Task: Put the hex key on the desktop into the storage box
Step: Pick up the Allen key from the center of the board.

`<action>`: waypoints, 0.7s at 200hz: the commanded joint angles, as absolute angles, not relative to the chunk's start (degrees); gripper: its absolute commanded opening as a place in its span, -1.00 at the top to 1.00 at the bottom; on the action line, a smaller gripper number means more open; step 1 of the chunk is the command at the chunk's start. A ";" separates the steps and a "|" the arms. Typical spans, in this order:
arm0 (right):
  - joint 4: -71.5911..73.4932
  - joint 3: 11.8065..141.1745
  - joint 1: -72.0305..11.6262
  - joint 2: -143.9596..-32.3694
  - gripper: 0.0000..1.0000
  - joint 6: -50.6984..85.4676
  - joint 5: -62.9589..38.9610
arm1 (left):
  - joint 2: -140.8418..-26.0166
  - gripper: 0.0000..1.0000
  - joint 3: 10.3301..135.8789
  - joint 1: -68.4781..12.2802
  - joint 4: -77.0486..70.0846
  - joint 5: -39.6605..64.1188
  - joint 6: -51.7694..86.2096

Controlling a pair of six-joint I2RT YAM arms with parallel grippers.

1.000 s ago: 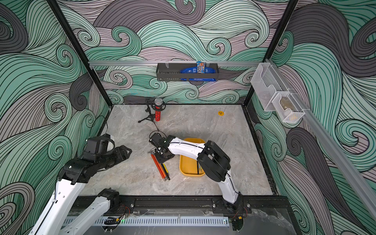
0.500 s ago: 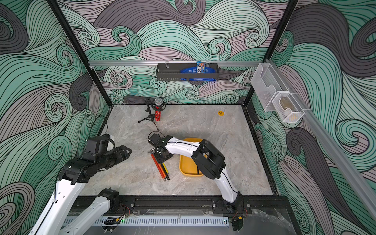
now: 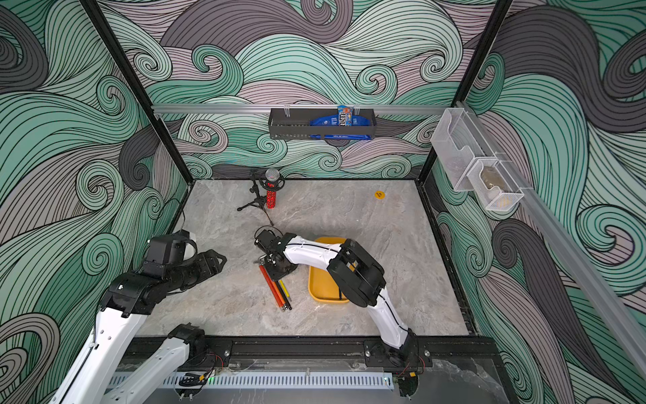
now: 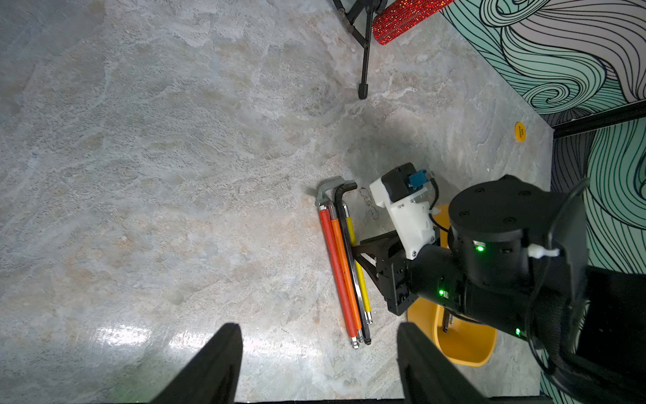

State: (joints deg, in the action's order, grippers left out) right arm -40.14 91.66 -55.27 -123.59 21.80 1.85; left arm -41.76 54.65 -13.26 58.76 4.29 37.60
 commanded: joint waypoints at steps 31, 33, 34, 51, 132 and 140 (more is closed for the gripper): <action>-43.82 91.59 -55.12 -126.31 0.51 25.36 7.87 | -41.57 -0.46 56.60 -13.45 59.17 3.96 37.78; -43.91 91.59 -55.15 -126.26 0.51 25.50 8.07 | -41.53 -0.46 56.56 -13.45 59.20 3.96 37.72; -43.89 91.50 -55.17 -126.28 0.51 25.54 8.12 | -41.51 -0.46 56.58 -13.45 59.22 3.96 37.71; -44.18 91.15 -55.11 -126.29 0.52 26.14 9.28 | -41.55 -0.46 56.49 -13.45 59.07 4.03 37.71; -44.43 93.07 -55.05 -130.21 0.80 23.00 7.91 | -42.10 -0.46 56.60 -13.45 58.95 4.13 37.36; -44.41 93.08 -55.02 -130.25 0.85 22.08 7.90 | -42.10 -0.46 56.67 -13.43 58.98 4.04 37.29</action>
